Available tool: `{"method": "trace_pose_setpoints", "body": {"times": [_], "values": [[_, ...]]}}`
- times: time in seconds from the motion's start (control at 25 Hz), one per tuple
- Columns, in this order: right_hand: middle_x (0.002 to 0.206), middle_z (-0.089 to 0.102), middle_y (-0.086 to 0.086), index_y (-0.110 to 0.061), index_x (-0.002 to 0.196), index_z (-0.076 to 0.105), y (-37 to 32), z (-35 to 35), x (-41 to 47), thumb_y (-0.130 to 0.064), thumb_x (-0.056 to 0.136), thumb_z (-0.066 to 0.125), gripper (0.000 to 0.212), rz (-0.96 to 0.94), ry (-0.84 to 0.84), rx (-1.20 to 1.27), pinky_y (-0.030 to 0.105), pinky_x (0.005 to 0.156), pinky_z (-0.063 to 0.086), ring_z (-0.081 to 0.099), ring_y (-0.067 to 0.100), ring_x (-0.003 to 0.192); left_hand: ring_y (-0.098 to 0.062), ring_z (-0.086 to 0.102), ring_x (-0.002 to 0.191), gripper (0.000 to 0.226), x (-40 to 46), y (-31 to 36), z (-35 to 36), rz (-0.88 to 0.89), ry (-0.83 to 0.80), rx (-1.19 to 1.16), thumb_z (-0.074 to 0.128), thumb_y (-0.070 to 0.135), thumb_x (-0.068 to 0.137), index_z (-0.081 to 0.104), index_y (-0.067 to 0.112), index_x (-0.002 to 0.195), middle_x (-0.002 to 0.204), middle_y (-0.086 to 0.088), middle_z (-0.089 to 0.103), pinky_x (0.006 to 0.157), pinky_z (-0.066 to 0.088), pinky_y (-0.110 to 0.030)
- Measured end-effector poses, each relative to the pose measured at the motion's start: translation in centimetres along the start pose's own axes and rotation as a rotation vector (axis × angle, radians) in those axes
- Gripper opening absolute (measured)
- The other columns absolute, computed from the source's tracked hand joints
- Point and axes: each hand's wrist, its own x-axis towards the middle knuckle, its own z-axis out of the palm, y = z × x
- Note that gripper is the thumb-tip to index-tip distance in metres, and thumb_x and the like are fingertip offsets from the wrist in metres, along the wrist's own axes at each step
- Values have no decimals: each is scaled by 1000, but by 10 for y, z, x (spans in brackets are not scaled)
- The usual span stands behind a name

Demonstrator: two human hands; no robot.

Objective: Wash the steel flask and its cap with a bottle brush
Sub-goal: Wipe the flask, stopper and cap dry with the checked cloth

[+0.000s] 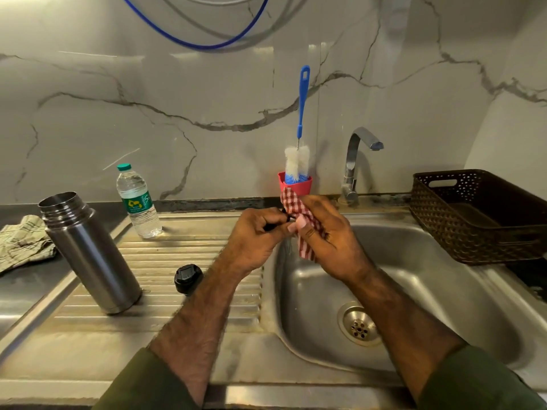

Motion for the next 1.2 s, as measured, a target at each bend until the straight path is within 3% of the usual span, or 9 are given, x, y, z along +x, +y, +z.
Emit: {"method": "trace_pose_setpoints", "body": {"times": [0.2, 0.28, 0.4, 0.6, 0.68, 0.8, 0.92, 1.08, 1.2], "values": [[110, 76, 19, -13, 122, 73, -9, -17, 3, -56, 102, 48, 54, 896, -63, 858, 41, 70, 58, 73, 34, 86, 0, 66, 87, 9, -7, 2, 16, 241, -157, 370, 83, 15, 91, 83, 23, 95, 88, 31, 67, 84, 53, -23], [106, 74, 23, -12, 118, 75, -5, -20, 2, -61, 98, 49, 59, 998, -127, 881, 44, 70, 58, 71, 39, 80, -2, 72, 88, 14, -7, 0, 21, 169, -130, 319, 86, 15, 88, 85, 19, 102, 93, 22, 76, 83, 58, -25], [108, 78, 7, -24, 119, 74, -4, -7, 2, -52, 105, 48, 40, 684, 28, 483, 56, 93, 59, 75, 24, 98, -6, 73, 74, 6, -5, 8, 29, -116, 76, 39, 81, 7, 91, 83, 12, 93, 81, 6, 80, 70, 57, -21], [127, 61, -6, -19, 139, 59, -5, 0, -6, -39, 109, 50, 37, -84, 41, -144, 26, 98, 53, 62, 11, 117, -23, 70, 84, 12, 0, 7, 21, -396, 201, -611, 71, 8, 95, 80, 1, 98, 91, -15, 77, 73, 60, -31], [117, 67, -1, -17, 129, 65, -6, 3, 0, -39, 108, 50, 33, -6, 132, -19, 30, 90, 56, 66, 15, 106, -26, 73, 91, 19, -1, 6, 21, -174, 148, -530, 75, 7, 92, 79, -3, 107, 99, -18, 78, 81, 62, -34], [95, 74, 14, -13, 117, 73, -13, -5, 7, -53, 105, 49, 48, 562, 126, 611, 37, 66, 57, 70, 30, 78, -25, 78, 94, 19, -3, 3, 27, 106, 34, -172, 78, 1, 91, 80, -2, 110, 102, -13, 81, 85, 63, -38], [96, 75, 14, -15, 118, 75, -10, -24, 3, -61, 99, 51, 55, 883, -50, 821, 34, 62, 53, 68, 27, 74, -25, 78, 98, 25, -5, -3, 29, 37, -93, 56, 84, 11, 89, 81, 8, 114, 105, -5, 82, 91, 64, -45], [104, 78, -4, -30, 112, 75, -7, -17, 4, -54, 102, 55, 33, 577, 127, 346, 45, 89, 60, 74, 16, 98, -39, 63, 99, 39, -6, 3, 27, -308, -96, -367, 82, 36, 89, 80, 5, 112, 111, -21, 76, 77, 54, -37], [108, 71, -6, -25, 120, 70, -9, -10, -4, -39, 106, 58, 24, 87, 176, 20, 29, 88, 57, 69, 9, 101, -39, 63, 102, 42, -3, 5, 30, -417, 44, -650, 80, 32, 89, 77, 0, 116, 111, -24, 73, 82, 56, -41]]}}
